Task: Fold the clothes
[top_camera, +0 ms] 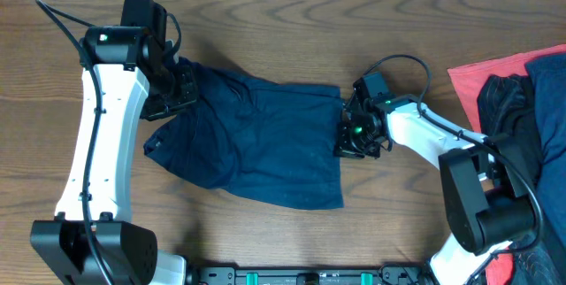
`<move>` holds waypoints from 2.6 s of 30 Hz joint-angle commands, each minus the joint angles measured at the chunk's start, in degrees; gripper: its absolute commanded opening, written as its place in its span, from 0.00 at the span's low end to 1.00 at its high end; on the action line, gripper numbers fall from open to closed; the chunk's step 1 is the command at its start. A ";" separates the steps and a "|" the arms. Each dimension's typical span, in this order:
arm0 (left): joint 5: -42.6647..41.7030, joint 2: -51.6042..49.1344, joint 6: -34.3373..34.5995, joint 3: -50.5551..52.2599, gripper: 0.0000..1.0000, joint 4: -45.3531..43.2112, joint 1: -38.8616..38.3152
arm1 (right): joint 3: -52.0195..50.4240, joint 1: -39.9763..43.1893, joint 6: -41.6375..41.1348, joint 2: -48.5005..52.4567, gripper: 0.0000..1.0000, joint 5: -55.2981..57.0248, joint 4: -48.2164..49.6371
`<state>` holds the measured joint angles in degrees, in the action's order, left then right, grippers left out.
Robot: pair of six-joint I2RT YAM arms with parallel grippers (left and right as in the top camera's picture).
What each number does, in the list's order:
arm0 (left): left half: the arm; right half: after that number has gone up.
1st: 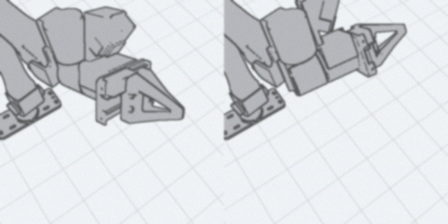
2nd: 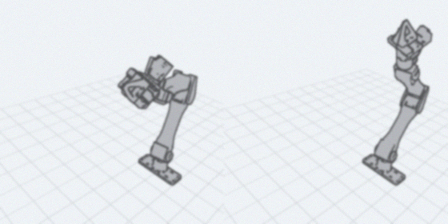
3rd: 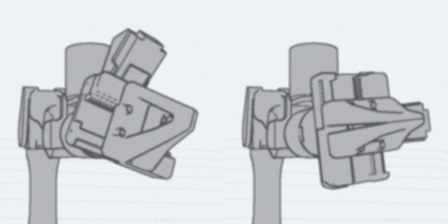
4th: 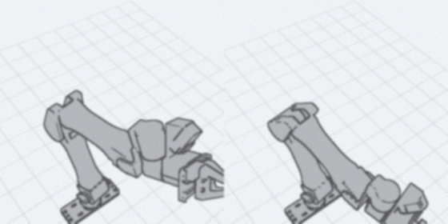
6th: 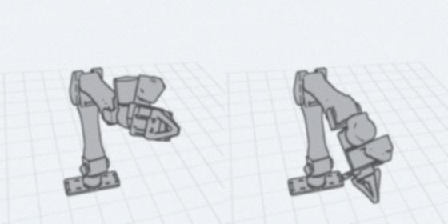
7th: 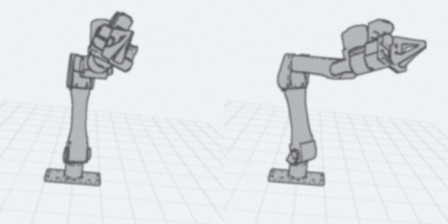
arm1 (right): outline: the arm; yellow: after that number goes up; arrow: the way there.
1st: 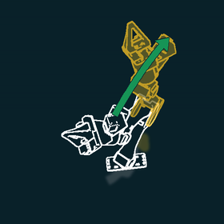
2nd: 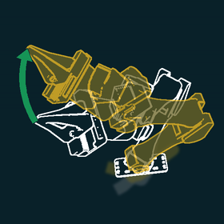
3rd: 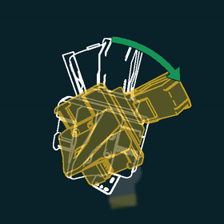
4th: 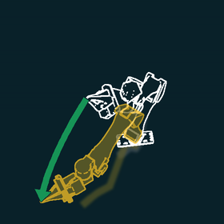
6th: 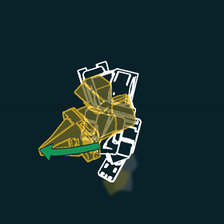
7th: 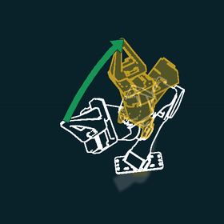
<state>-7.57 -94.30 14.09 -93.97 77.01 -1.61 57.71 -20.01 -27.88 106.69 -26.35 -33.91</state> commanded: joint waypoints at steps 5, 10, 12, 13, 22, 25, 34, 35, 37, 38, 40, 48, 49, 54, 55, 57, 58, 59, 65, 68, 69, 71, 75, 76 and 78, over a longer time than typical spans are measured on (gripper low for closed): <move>-6.12 0.00 7.78 -1.18 0.06 -3.89 -1.84 | -1.31 2.08 -1.03 4.96 0.01 -1.40 -0.15; -5.73 -0.13 12.00 -0.24 0.06 -8.28 -7.10 | -1.31 1.79 -1.03 4.96 0.01 -2.45 -0.76; -4.28 -0.59 13.77 0.39 0.06 -9.49 -9.97 | -1.31 1.81 -1.03 4.96 0.01 -2.60 -1.01; -3.43 -1.01 14.53 0.55 0.06 -9.68 -11.37 | -1.31 1.84 -1.03 4.96 0.01 -2.62 -1.07; -1.62 -10.47 19.78 0.81 0.06 -14.86 -23.91 | -1.31 1.57 -1.01 4.96 0.01 -2.62 -1.68; -2.86 -14.03 21.40 0.81 0.06 -16.85 -27.32 | -1.31 1.57 -1.01 4.96 0.01 -2.62 -1.84; -5.75 -16.52 23.43 0.79 0.06 -18.12 -34.45 | -1.31 1.57 -1.01 4.96 0.01 -2.62 -1.88; -5.84 -16.52 23.82 0.79 0.06 -18.21 -34.91 | -1.31 1.57 -1.01 4.96 0.01 -2.60 -1.86; -5.95 -16.52 24.83 0.79 0.06 -18.47 -36.11 | -1.31 1.57 -1.01 4.96 0.01 -2.62 -1.86; -5.92 -16.52 24.83 0.79 0.06 -18.86 -36.70 | -1.31 1.57 -1.01 4.96 0.01 -2.62 -1.88; -5.92 -16.52 24.98 0.79 0.06 -19.80 -37.77 | -1.31 1.57 -1.01 4.96 0.01 -2.62 -1.88; -3.72 -16.57 25.24 0.79 0.17 -23.63 -39.50 | -1.31 1.57 -1.01 4.96 0.01 -2.60 -1.90; -2.97 -16.57 25.22 0.79 0.27 -23.58 -39.52 | -1.31 1.57 -1.01 4.96 0.01 -2.60 -1.90; -2.01 -16.50 22.91 0.74 0.51 -23.06 -39.30 | -1.31 1.57 -1.01 4.96 0.01 -2.60 -1.99; -2.01 -16.46 22.32 0.68 0.52 -22.40 -39.08 | -1.31 1.64 -1.01 4.96 0.01 -2.60 -2.21; -2.01 -16.11 21.53 0.50 0.51 -20.59 -38.38 | -1.29 1.97 -0.72 4.96 0.01 -2.56 -2.84; -2.01 -15.74 20.70 0.46 0.52 -19.34 -37.75 | -1.22 2.36 -0.22 4.92 0.01 -2.23 -3.69; -1.99 -15.39 20.02 0.42 0.52 -18.18 -37.11 | -1.11 2.89 0.31 4.61 0.01 -1.46 -4.70; 0.94 -12.72 14.67 0.39 0.51 -9.75 -31.98 | -0.72 8.61 6.67 -3.98 0.01 4.04 -8.28; 2.29 -12.41 12.31 0.42 0.51 -6.25 -29.22 | -0.70 10.71 11.41 -11.52 0.04 1.55 -7.17; 2.29 -12.44 11.96 0.46 0.51 -5.42 -28.35 | -0.70 10.80 13.05 -13.57 0.08 -0.44 -6.62; 2.32 -12.44 10.64 1.01 0.52 -5.25 -27.26 | -0.70 10.29 15.91 -16.94 0.18 -5.11 -5.70; 2.64 -12.44 7.32 3.67 0.55 -6.86 -25.49 | -0.72 6.12 16.35 -18.82 0.35 -9.11 -6.23; 3.06 -12.44 7.34 4.87 0.56 -7.76 -25.00 | -0.83 4.55 15.34 -18.49 0.37 -8.70 -6.80; 3.37 -12.44 6.88 8.15 0.56 -10.23 -23.96 | -1.05 1.79 13.66 -17.53 0.39 -7.91 -7.61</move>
<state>-5.82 -107.39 23.64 -89.47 67.85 -26.96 57.06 -14.87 -14.26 87.83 -32.27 -40.80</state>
